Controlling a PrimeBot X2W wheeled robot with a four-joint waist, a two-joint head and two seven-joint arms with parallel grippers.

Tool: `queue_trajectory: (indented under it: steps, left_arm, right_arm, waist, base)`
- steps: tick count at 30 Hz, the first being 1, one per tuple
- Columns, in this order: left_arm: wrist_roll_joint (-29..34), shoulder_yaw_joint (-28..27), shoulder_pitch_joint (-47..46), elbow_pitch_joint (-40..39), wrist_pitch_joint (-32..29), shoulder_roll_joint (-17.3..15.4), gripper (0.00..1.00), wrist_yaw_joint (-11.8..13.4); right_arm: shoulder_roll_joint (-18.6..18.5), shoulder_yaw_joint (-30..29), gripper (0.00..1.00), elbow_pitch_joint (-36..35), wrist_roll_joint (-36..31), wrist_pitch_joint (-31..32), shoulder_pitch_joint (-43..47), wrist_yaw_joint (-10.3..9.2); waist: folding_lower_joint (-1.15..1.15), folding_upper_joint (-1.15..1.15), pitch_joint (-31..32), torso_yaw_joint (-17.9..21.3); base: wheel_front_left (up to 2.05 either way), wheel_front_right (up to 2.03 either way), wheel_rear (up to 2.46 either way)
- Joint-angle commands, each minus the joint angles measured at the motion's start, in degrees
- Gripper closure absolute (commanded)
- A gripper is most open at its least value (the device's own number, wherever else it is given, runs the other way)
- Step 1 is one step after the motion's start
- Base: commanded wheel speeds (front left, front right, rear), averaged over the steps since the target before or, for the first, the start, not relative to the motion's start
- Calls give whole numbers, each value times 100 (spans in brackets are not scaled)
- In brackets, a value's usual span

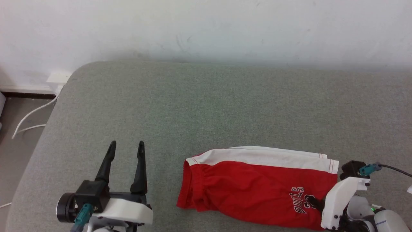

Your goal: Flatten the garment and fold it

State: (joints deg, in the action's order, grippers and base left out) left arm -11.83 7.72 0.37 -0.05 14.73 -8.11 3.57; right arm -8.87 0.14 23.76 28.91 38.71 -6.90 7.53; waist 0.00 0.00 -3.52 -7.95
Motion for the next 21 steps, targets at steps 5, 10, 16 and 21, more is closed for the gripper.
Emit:
queue_trajectory:
  steps: [5, 10, 16, 21]
  left_arm:
    - [165, -139, 216, 114, 27, 120, 0, -133]
    - [238, -215, 313, 166, 27, 189, 0, -223]
    - [279, -287, 352, 173, 27, 268, 0, -301]
    - [287, -337, 294, 187, 27, 332, 0, -357]
  right_arm:
    - [-31, 103, 100, -165, 65, -373, 174, -4]
    - [-249, -334, 100, -824, -35, -621, 421, -4]
    - [-396, -943, 100, -1674, -472, -411, 849, -4]
    - [-326, -467, 100, -2391, -814, -220, 777, -4]
  waist:
    - [0, 0, 186, 66]
    - [0, 0, 306, 125]
    - [0, 0, 286, 237]
    - [0, 0, 204, 315]
  base:
    - [0, 0, 0]
    - [0, 0, 0]
    - [0, 0, 0]
    - [0, 0, 0]
